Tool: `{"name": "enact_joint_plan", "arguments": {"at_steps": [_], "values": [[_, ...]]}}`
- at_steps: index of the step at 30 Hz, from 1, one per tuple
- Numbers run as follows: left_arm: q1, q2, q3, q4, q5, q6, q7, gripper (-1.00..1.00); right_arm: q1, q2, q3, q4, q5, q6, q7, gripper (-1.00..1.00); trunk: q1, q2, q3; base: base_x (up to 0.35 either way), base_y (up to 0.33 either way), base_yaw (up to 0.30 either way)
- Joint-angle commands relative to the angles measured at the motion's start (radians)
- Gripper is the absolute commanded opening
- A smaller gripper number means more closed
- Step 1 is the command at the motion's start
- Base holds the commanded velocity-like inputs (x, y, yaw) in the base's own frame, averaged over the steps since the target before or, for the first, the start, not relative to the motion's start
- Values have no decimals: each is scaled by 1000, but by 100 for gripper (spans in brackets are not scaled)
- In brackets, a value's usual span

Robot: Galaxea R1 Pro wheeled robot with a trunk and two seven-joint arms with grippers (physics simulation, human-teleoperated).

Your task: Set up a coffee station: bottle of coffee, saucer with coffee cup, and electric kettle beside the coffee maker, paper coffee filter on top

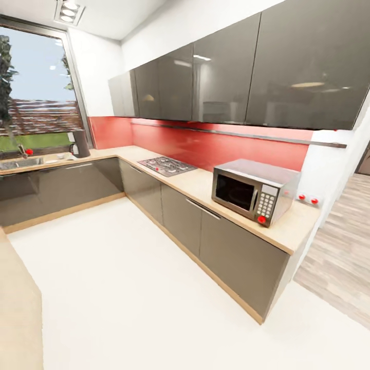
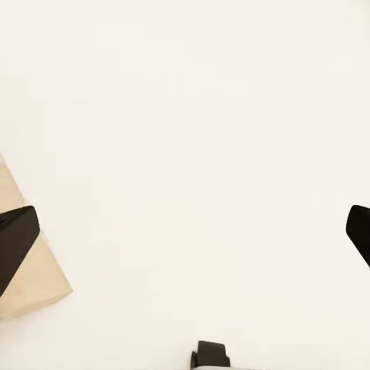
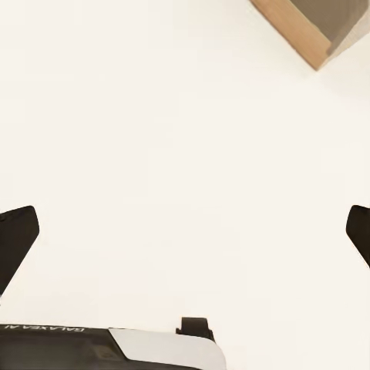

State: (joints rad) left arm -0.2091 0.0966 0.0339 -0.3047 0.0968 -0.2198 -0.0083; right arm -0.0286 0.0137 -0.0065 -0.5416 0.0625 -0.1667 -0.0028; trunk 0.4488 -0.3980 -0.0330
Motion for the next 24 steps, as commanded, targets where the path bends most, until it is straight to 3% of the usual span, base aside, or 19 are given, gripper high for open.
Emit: {"name": "enact_joint_plan", "arguments": {"at_steps": [1,24], "values": [[-1,0,-2,1,10,-3,-1,100,-1,0,-1,0,6,-2,0,100,1,-2,-2,338,0,278],[-1,0,-2,1,9,-3,-1,100,-1,0,0,0,6,-2,0,100,1,-2,-2,338,0,278]]}}
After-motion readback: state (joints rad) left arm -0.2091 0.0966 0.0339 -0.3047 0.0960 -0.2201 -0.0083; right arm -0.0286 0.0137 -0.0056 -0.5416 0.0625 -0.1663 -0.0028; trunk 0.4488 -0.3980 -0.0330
